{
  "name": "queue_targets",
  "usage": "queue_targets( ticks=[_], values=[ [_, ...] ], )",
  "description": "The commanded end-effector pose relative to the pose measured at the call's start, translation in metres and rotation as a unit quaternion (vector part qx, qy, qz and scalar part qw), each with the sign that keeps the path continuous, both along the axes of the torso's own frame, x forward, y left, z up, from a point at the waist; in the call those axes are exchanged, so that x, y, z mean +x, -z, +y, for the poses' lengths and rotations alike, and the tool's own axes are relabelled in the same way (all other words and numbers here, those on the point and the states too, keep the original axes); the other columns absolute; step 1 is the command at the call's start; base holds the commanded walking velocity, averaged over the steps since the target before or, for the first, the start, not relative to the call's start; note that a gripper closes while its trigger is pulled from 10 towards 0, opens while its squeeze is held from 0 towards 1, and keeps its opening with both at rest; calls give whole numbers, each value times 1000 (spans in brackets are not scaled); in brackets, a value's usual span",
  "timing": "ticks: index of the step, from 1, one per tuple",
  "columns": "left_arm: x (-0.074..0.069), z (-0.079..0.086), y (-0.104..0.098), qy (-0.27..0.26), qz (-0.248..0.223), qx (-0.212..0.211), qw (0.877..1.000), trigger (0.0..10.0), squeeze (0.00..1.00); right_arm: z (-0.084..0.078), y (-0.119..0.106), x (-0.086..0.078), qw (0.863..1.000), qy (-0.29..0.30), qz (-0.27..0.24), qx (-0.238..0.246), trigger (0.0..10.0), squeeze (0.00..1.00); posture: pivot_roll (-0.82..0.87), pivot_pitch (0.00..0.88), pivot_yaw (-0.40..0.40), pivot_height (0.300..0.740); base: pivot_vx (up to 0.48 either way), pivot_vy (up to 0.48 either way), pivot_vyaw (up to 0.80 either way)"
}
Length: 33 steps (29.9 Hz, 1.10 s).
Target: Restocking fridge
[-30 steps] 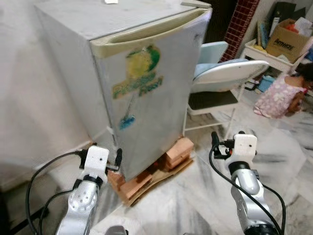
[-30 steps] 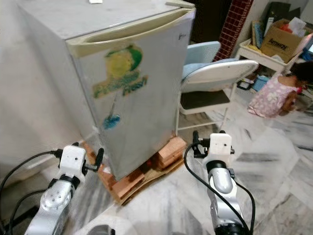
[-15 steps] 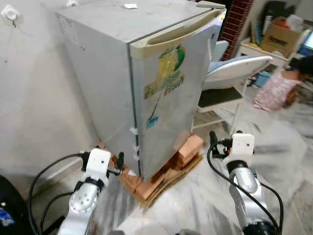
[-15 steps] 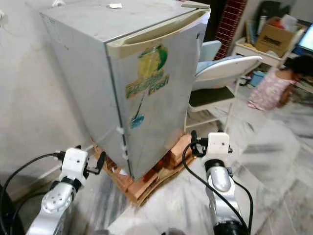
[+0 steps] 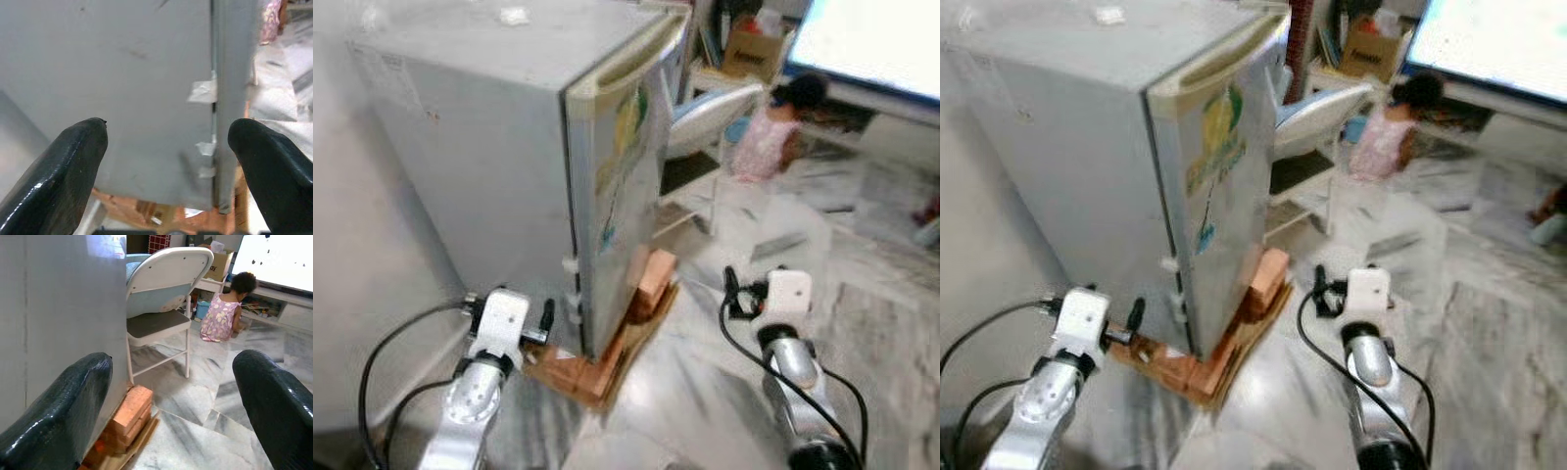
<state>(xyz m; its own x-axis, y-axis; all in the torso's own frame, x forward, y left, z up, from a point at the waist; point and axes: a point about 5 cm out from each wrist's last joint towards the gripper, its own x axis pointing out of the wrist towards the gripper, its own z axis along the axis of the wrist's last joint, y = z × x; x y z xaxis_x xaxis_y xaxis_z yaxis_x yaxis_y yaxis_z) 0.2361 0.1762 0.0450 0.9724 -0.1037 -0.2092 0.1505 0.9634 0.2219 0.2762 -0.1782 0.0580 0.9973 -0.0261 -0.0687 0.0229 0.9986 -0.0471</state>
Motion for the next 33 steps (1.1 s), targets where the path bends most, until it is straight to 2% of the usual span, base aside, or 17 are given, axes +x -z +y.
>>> queue_targets(
  ticks=[1, 10, 18, 21, 33],
  values=[
    [3, -11, 0, 14, -2, -9, 1000, 10000, 0, -11, -3, 1, 1000, 12, -3, -8, 10000, 0, 23, 0, -41, 740, 0, 0, -800],
    [6, -11, -1, 11, -4, -15, 1000, 10000, 0, -11, -4, 2, 1000, 12, -4, -10, 10000, 0, 20, 0, -40, 740, 0, 0, -800],
    [7, -12, 0, 9, -3, -19, 1000, 10000, 0, -10, -3, 3, 1000, 11, -4, -10, 10000, 0, 17, 0, -40, 740, 0, 420, -800],
    [7, -13, 0, 10, -3, -18, 1000, 10000, 0, -10, -3, 3, 1000, 11, -5, -10, 10000, 0, 16, 0, -39, 740, 0, 0, -708],
    [8, -13, 1, 11, -4, -19, 1000, 10000, 0, -9, -2, 3, 1000, 7, -4, -12, 10000, 0, 19, 0, -42, 740, 0, 0, -75]
  ],
)
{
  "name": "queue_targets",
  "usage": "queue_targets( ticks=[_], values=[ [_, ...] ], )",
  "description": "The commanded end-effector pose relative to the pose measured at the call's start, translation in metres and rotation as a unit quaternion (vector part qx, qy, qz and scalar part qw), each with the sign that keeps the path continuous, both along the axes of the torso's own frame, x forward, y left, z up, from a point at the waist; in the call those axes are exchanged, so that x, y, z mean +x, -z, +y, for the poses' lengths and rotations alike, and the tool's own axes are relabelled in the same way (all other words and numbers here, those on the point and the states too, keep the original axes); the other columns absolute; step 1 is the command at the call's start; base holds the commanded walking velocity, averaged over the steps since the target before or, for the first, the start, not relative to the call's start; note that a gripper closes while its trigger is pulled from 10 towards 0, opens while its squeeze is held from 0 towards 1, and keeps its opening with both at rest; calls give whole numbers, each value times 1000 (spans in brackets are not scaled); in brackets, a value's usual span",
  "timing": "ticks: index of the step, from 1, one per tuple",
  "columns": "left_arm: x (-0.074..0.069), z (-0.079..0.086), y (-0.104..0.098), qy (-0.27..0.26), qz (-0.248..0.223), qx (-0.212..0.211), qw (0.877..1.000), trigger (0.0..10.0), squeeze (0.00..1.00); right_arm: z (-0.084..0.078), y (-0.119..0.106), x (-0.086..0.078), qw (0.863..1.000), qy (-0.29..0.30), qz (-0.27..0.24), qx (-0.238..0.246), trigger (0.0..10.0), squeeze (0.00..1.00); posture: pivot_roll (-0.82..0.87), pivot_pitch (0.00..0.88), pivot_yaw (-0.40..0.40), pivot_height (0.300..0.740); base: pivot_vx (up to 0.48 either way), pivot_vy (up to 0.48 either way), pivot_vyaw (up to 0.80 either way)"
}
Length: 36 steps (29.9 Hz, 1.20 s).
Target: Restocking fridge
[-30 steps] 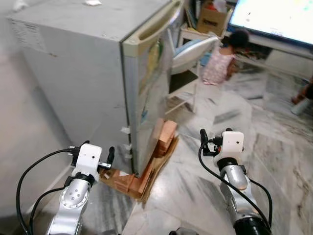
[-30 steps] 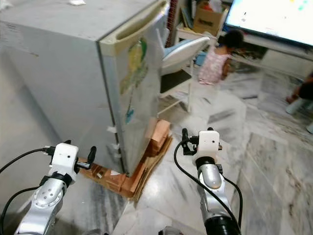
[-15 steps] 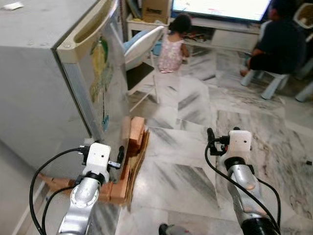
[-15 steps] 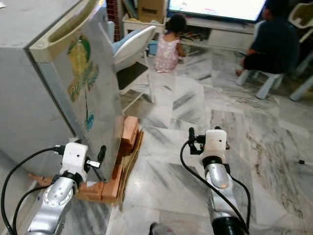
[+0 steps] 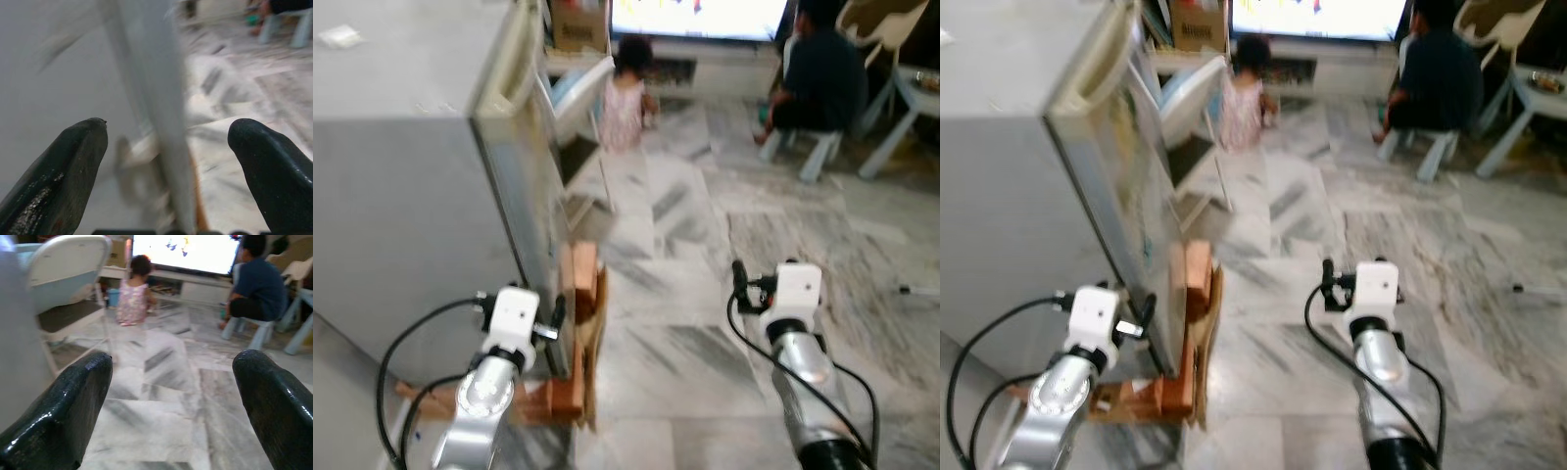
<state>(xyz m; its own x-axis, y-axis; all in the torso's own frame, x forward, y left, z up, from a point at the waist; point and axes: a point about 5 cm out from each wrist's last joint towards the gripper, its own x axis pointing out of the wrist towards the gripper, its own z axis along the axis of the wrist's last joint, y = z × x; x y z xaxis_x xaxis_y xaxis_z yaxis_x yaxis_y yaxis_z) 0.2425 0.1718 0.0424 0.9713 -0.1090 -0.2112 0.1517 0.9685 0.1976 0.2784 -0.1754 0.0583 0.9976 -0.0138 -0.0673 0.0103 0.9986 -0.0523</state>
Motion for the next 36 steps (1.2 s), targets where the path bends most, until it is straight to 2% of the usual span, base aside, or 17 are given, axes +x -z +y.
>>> queue_targets(
  ticks=[1, 9, 13, 19, 36],
  values=[
    [2, -9, -2, 11, -7, -7, 1000, 10000, 0, -12, -2, 1, 1000, 13, -3, -9, 10000, 0, 20, 0, -42, 740, 0, 0, 0],
    [4, -11, -2, 16, -6, -16, 1000, 10000, 0, -11, -2, 1, 1000, 12, -1, -11, 10000, 0, 21, 0, -46, 740, 0, 0, 0],
    [11, -11, -3, 18, -7, -18, 1000, 10000, 0, -12, 5, -2, 1000, 11, 21, -19, 10000, 0, 20, 0, -49, 740, 0, 0, 0],
    [18, -14, -11, 29, -25, -37, 999, 10000, 0, -13, 10, -7, 999, 10, 33, -18, 10000, 0, 9, 0, -44, 740, 0, 0, -606],
    [17, -13, -9, 26, -26, -40, 998, 10000, 0, -10, 9, -6, 999, 2, 31, -13, 10000, 0, 11, 0, -47, 740, 354, 0, 0]
  ],
)
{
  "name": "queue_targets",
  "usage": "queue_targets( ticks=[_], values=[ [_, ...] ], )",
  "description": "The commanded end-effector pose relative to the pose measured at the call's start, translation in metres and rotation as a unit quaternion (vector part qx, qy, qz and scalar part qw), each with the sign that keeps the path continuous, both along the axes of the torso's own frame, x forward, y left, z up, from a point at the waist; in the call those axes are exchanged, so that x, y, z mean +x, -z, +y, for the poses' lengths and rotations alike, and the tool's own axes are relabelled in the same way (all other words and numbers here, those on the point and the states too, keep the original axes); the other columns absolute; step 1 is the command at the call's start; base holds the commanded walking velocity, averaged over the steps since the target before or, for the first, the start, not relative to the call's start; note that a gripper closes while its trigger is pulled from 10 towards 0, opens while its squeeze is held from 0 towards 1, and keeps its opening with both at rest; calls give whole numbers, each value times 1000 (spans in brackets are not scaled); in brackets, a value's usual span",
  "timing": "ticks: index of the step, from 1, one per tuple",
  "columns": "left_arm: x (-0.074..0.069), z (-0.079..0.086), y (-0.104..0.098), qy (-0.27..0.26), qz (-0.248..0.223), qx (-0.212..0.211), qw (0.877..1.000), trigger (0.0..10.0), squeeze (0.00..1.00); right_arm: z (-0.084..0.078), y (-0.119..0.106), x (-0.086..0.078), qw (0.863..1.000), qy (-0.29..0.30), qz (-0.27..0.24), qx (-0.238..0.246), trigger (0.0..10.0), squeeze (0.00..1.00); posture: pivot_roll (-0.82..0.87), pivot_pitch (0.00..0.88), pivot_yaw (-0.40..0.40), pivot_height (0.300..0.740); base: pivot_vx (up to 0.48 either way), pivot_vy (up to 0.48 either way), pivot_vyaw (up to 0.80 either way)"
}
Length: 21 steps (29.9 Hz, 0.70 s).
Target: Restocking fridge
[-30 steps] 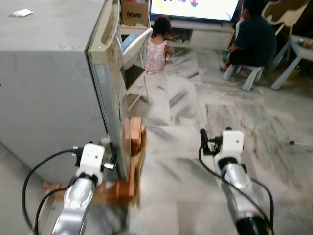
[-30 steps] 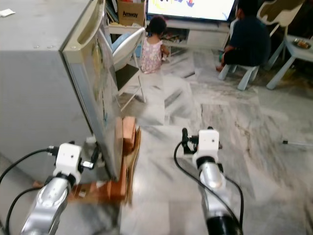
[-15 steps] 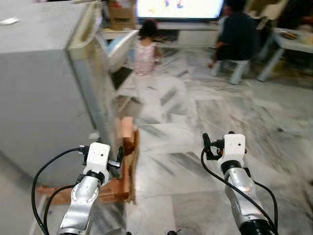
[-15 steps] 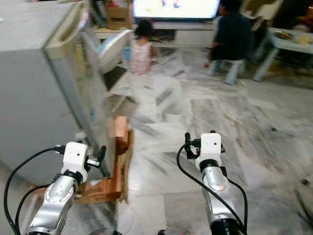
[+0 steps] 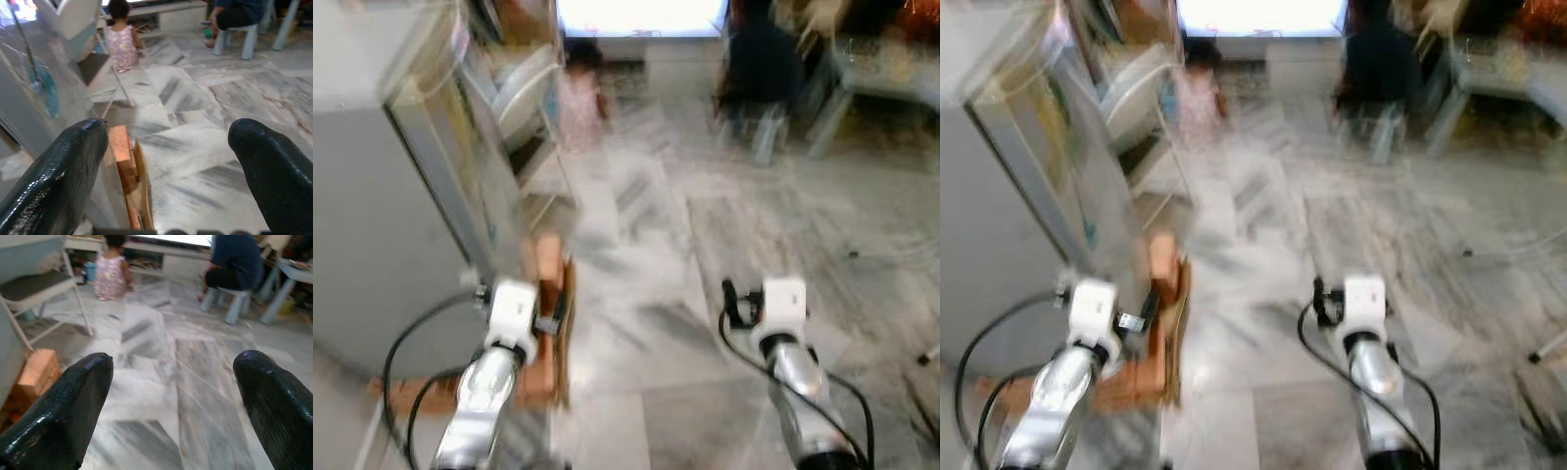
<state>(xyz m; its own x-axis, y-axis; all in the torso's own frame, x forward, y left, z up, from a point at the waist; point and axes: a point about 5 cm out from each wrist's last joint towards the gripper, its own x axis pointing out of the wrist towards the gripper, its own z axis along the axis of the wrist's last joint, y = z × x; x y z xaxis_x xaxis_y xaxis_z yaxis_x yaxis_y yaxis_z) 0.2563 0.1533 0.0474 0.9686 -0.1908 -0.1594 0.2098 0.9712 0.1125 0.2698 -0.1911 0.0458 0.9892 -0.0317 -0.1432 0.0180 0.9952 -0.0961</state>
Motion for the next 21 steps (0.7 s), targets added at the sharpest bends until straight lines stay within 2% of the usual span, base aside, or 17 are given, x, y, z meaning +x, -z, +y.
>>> queue_targets(
  ticks=[1, 8, 12, 16, 17, 21],
  values=[
    [3, 5, -4, -7, -7, 7, 1000, 10000, 0, 6, -4, 3, 1000, -5, -8, 9, 10000, 0, 11, 0, -47, 740, 368, 0, 0],
    [3, 7, -2, -16, -4, 11, 1000, 10000, 0, 9, -3, 1, 1000, -16, -7, 13, 10000, 0, 8, 0, -47, 740, 381, 0, 0],
    [3, 9, -2, -26, -6, 11, 1000, 10000, 0, 8, -3, 1, 1000, -17, -6, 13, 10000, 0, 6, 0, -46, 740, 131, 0, 0],
    [0, 21, 2, -60, -2, 25, 998, 10000, 0, 9, -3, 1, 1000, -26, -8, 11, 10000, 0, 5, 0, -46, 740, 0, 0, 0],
    [-2, 29, 5, -79, 5, 25, 997, 10000, 0, 10, -4, 0, 999, -34, -13, 9, 10000, 0, 5, 0, -47, 740, 0, 0, 450],
    [-4, 40, 7, -100, 10, 26, 995, 10000, 0, 10, -4, -1, 999, -36, -13, 10, 10000, 0, 6, 0, -48, 740, 0, 0, 725]
  ],
)
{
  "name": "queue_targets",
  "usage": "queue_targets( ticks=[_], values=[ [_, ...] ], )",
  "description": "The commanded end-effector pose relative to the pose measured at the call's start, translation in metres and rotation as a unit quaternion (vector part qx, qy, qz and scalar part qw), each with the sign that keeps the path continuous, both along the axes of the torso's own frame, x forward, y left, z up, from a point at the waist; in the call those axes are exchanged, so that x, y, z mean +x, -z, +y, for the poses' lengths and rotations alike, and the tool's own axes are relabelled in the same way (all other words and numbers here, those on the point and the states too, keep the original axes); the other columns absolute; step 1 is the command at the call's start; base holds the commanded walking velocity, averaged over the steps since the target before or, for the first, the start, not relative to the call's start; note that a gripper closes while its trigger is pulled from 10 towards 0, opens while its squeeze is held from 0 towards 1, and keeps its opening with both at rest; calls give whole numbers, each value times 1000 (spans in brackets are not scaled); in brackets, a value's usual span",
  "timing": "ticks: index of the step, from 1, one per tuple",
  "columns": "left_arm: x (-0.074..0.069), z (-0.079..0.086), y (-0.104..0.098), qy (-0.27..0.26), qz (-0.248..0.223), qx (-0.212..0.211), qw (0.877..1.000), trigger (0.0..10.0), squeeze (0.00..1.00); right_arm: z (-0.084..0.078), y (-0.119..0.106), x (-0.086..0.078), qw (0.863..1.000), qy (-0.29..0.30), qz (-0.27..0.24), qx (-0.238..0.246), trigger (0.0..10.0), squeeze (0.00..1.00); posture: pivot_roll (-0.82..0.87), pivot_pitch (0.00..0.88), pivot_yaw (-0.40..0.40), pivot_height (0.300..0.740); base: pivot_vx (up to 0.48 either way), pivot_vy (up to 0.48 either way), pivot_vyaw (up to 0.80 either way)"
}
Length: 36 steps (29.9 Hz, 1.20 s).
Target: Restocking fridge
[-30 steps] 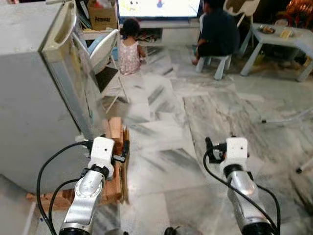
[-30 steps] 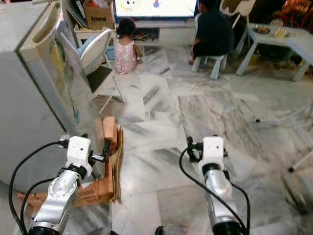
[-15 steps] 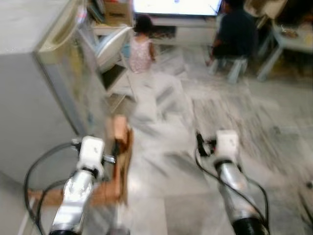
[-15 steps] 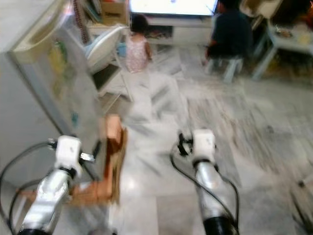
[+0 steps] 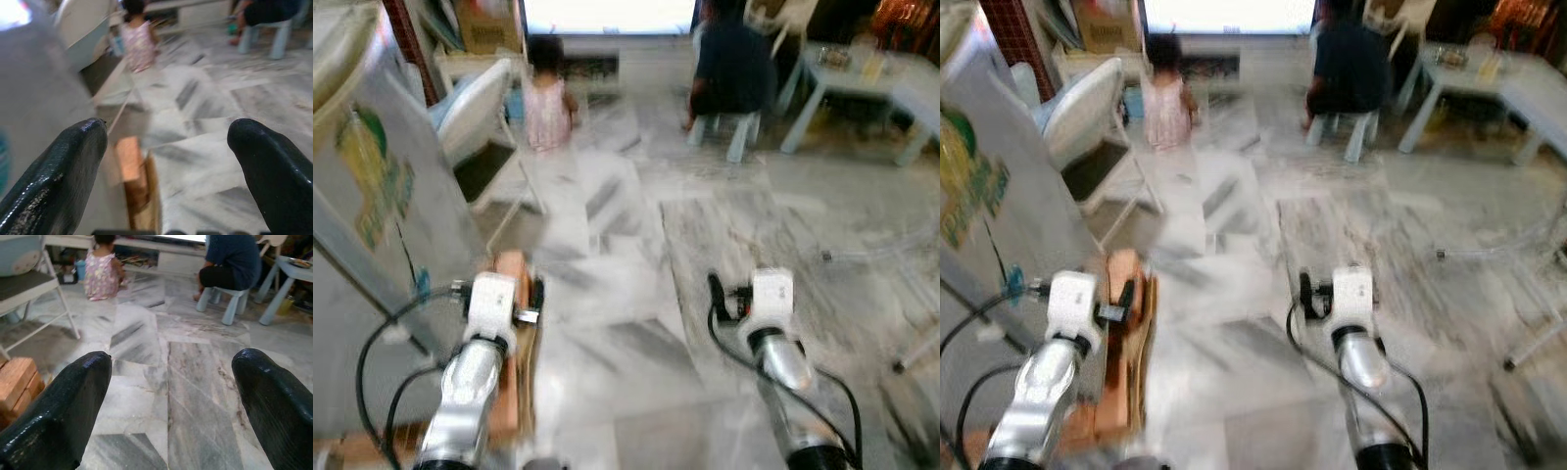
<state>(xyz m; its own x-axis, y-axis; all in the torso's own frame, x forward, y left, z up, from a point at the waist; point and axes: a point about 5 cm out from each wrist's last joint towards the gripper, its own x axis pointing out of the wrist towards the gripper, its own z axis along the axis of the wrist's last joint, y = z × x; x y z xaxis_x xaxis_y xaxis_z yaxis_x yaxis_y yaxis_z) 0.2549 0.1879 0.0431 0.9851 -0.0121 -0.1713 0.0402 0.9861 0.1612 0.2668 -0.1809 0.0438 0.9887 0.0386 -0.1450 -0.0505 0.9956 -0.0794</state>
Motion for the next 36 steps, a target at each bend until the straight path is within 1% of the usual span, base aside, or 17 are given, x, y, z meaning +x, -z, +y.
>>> queue_targets(
  ticks=[1, 4, 6, 9, 12, 15, 18, 20, 23, 28, 31, 33, 34, 36],
  values=[
    [-3, 9, 3, -21, 8, -2, 1000, 10000, 0, 1, -5, 1, 1000, -3, -14, 3, 10000, 0, 7, 0, -48, 740, 0, 0, 756],
    [-2, 21, 1, -26, 13, -13, 999, 10000, 0, 2, -6, 1, 1000, -10, -16, 5, 10000, 0, 5, 0, -47, 740, 0, 0, 756],
    [-1, 26, -3, -22, 11, -6, 1000, 10000, 0, 2, -5, 0, 1000, -11, -13, 1, 10000, 0, 8, 0, -47, 740, 0, 0, 734],
    [-2, 27, -3, -15, 16, 6, 1000, 10000, 0, 1, -4, 0, 1000, -9, -11, 6, 10000, 0, 11, 0, -47, 740, 0, 0, 615],
    [-3, 27, -1, -12, 27, 18, 999, 10000, 0, 1, -3, 0, 1000, -9, -10, 5, 10000, 0, 13, 0, -50, 740, 0, 0, 0],
    [-4, 27, -1, 6, 32, 46, 998, 10000, 0, 1, -3, 0, 1000, -10, -8, 8, 10000, 0, 20, 0, -59, 740, 0, 0, 0],
    [-5, 31, -3, 9, 33, 40, 999, 10000, 0, 1, -3, 1, 1000, -14, -6, 9, 10000, 0, 26, 0, -63, 740, 0, 0, 0],
    [-2, 33, -7, 7, 27, 27, 999, 10000, 0, 1, -3, 2, 1000, -14, -4, 8, 10000, 0, 27, 0, -66, 740, 0, 0, 0],
    [3, 34, -9, -2, 18, 29, 999, 10000, 0, 1, -3, 2, 1000, -14, -4, 9, 10000, 0, 26, 0, -68, 740, 0, 0, 0],
    [14, 42, -9, -41, 17, 31, 999, 10000, 0, 3, -3, 2, 1000, -18, -4, 8, 10000, 0, 12, 0, -70, 740, 0, 0, 0],
    [19, 48, -9, -62, 20, 26, 998, 10000, 0, 1, -5, 0, 1000, -20, -6, 2, 10000, 0, 0, 0, -68, 740, 0, 0, 0],
    [25, 50, -11, -66, 19, 26, 997, 10000, 0, -4, -4, 1, 1000, -15, -5, -1, 10000, 0, -5, 0, -64, 740, 0, 0, 0],
    [25, 50, -11, -66, 19, 26, 997, 10000, 0, -4, -4, 1, 1000, -15, -5, -1, 10000, 0, -5, 0, -64, 740, 0, 0, 0],
    [31, 49, -13, -65, 16, 31, 997, 10000, 0, -5, -5, 2, 1000, -13, -6, -1, 10000, 0, -6, 0, -63, 740, 0, 0, 0]
  ],
)
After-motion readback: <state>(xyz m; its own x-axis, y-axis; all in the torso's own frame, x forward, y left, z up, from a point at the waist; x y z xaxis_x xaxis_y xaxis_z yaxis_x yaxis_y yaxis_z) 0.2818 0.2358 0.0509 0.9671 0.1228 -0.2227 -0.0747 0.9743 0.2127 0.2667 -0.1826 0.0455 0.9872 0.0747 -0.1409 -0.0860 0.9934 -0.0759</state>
